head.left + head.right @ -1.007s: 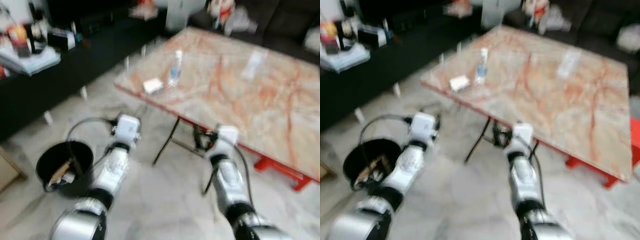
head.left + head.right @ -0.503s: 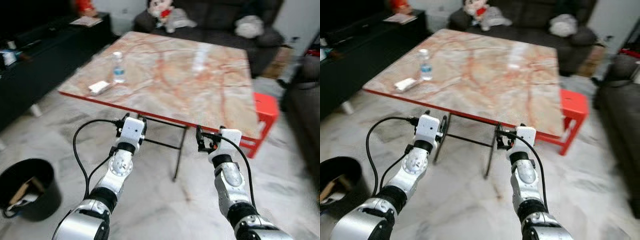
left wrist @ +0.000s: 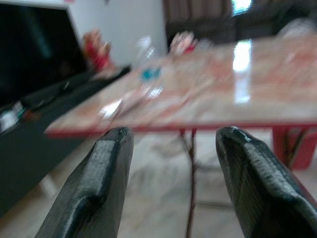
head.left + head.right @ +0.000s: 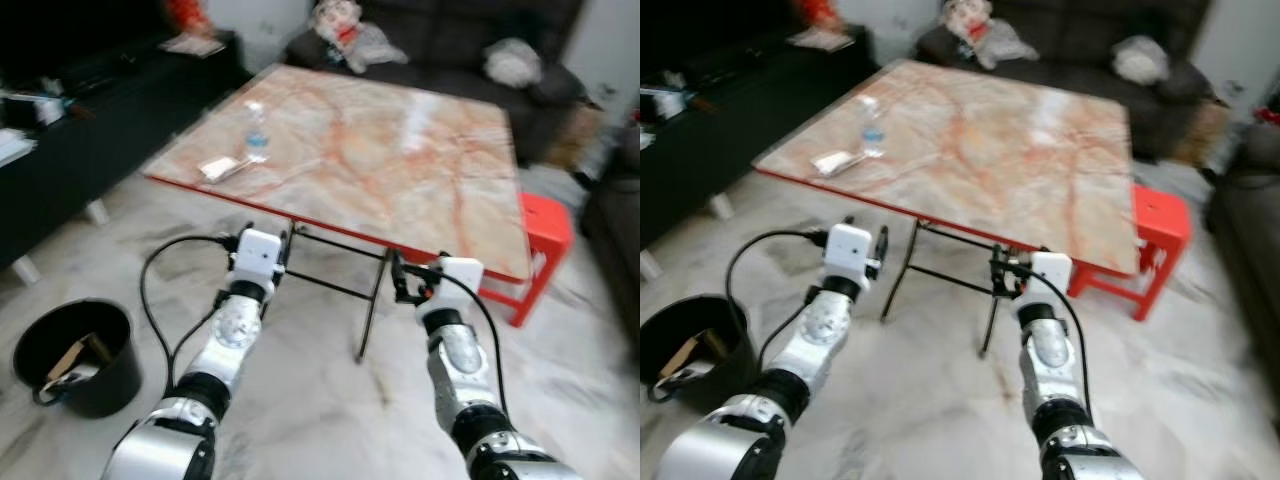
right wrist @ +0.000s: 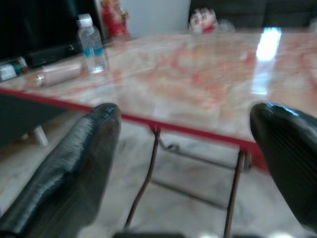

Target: Picking trash to rubbish bin

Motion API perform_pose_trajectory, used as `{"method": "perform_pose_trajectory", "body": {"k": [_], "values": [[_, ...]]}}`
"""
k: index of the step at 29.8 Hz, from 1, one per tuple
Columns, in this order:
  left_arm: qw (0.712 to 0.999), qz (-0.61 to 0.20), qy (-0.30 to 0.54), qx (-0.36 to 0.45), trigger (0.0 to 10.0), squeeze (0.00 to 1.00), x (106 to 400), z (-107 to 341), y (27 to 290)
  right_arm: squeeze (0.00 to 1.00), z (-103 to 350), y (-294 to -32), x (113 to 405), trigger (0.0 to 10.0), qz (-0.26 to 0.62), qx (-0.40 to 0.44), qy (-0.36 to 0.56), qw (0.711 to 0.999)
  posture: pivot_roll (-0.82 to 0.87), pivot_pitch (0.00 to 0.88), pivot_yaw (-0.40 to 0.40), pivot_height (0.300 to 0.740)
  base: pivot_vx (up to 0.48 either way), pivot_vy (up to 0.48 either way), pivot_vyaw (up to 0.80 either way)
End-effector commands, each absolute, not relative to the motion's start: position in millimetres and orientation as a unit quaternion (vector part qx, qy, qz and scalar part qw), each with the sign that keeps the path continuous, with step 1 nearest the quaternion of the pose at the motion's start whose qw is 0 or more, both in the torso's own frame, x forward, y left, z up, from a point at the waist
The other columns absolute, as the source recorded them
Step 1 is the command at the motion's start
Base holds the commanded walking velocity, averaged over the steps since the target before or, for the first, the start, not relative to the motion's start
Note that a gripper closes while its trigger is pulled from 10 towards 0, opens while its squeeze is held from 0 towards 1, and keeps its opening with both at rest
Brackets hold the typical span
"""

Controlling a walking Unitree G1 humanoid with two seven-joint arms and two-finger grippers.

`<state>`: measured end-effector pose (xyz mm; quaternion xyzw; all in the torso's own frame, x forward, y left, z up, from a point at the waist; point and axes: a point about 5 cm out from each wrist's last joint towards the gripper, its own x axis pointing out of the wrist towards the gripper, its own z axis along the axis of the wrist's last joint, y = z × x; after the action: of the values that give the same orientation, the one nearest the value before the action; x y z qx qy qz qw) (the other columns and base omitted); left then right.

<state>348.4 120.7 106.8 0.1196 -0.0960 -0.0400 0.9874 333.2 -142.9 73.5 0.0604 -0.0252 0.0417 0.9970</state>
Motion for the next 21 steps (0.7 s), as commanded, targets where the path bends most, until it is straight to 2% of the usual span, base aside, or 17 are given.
{"method": "perform_pose_trajectory", "body": {"k": [1, 21], "values": [[0.986, -0.049, -0.108, 0.115, 10.0, 0.0, 351.2, 113.7, 114.3, 0.0, 78.2, -146.6, 335.5, 10.0, 0.036, 0.06, -0.034, 0.997, 0.09, 0.068, -0.106, 0.74, 0.0, 0.48, 0.0], [0.986, -0.047, -0.111, 0.116, 10.0, 0.0, 353.2, 117.4, 116.5, 0.0, 80.4, -145.2, 336.7, 10.0, 0.038, 0.062, -0.038, 0.997, 0.1, 0.07, -0.106, 0.74, 0.0, 0.48, 0.0]]}}
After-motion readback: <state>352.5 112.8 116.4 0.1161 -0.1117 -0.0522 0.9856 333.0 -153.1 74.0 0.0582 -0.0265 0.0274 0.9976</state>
